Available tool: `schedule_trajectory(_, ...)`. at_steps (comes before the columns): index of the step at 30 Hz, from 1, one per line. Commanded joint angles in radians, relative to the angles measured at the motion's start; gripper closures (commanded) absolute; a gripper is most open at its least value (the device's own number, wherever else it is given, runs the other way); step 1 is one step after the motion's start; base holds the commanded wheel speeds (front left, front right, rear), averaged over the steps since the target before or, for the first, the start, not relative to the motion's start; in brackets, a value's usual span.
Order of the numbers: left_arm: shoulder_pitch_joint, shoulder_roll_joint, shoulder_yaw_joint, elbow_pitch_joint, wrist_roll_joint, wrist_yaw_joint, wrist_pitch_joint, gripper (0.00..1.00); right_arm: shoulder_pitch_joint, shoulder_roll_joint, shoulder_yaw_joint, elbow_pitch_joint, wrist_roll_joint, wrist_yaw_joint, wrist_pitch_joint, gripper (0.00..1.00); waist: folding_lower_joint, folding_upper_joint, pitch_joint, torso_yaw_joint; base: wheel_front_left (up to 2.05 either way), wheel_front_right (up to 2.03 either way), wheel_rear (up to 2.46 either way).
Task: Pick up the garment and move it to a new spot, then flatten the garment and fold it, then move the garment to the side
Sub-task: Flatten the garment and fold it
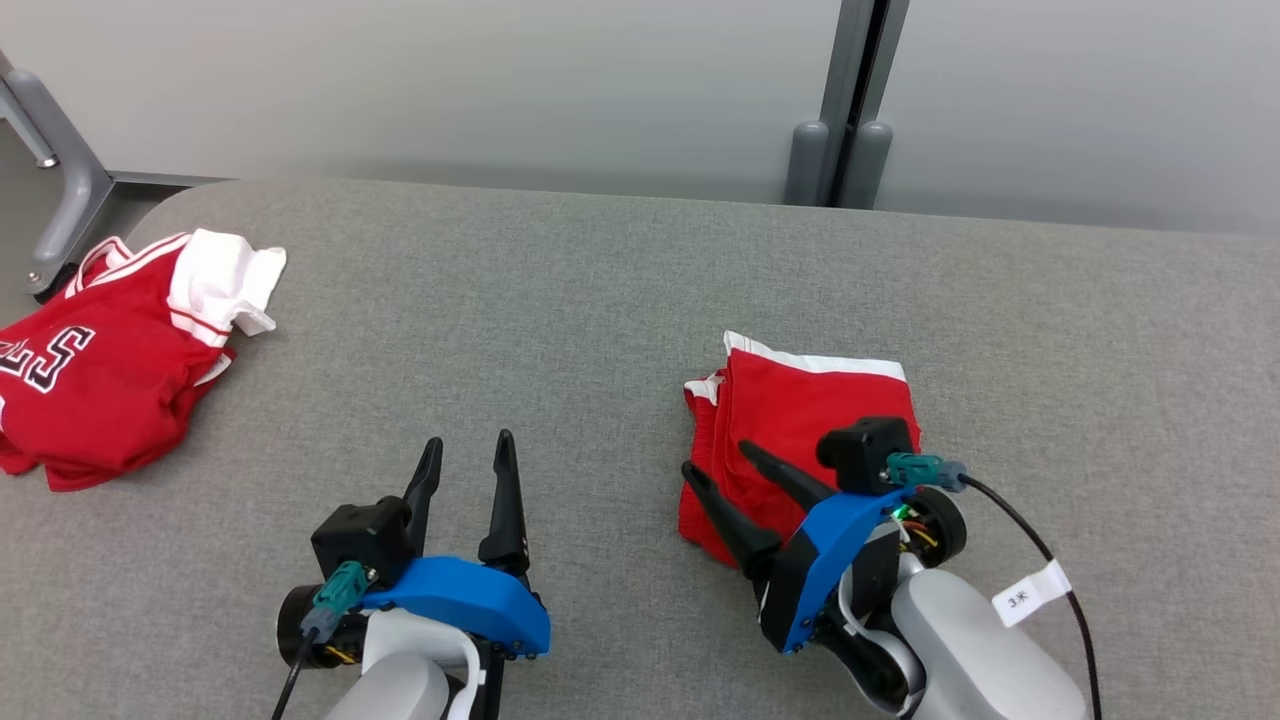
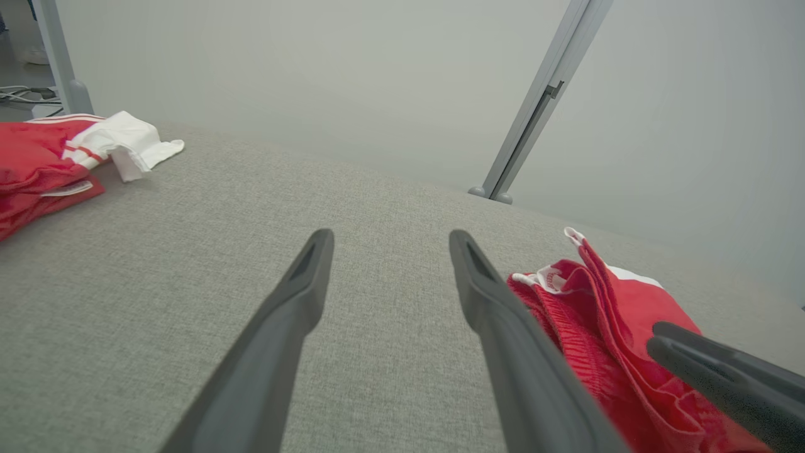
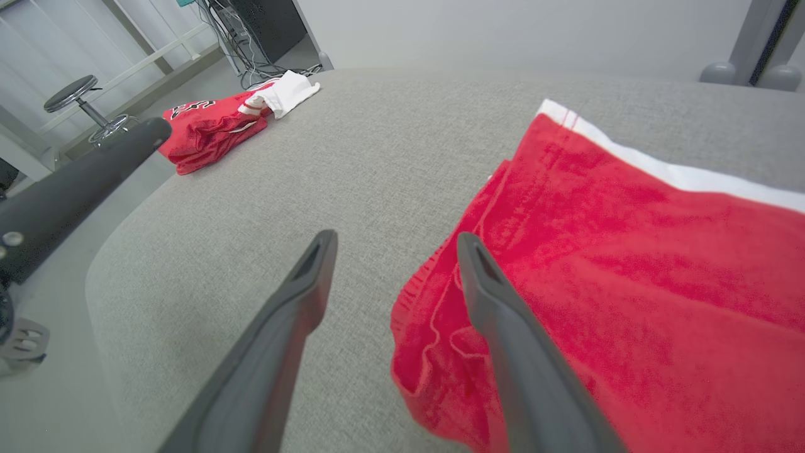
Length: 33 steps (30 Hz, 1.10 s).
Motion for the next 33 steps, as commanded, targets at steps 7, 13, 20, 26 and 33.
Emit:
schedule_trajectory(7, 0.019, 0.001, -0.003, -0.003, 0.01, -0.002, -0.005, 0.0, 0.03, -0.055, -0.108, -0.072, -0.022, 0.0, -0.066, 0.0, 0.0, -0.0001, -0.007, -0.014, 0.0, 0.0, 0.0)
schedule_trajectory(13, 0.019, 0.004, -0.001, -0.01, 0.011, -0.001, -0.004, 0.0, 0.065, -0.089, -0.214, -0.098, -0.076, 0.0, -0.072, 0.0, 0.0, -0.0001, -0.006, -0.02, 0.0, 0.0, 0.0)
schedule_trajectory(20, 0.008, 0.005, -0.003, -0.013, 0.013, 0.0, -0.005, 0.0, 0.094, -0.113, -0.211, -0.064, -0.133, 0.0, -0.059, 0.8, 0.0, -0.0001, 0.007, -0.014, 0.0, 0.0, 0.0)
schedule_trajectory(26, -0.004, 0.008, 0.0, -0.012, 0.011, 0.0, -0.005, 0.0, 0.094, -0.105, -0.143, -0.004, -0.118, 0.0, -0.06, 1.0, 0.0, -0.0001, 0.015, -0.002, 0.0, 0.0, 0.0)
schedule_trajectory(33, -0.009, 0.013, 0.006, -0.014, 0.01, 0.002, -0.005, 0.0, 0.052, -0.074, -0.047, 0.045, -0.072, 0.0, -0.084, 1.0, 0.0, -0.0001, 0.017, 0.014, 0.0, 0.0, 0.0)
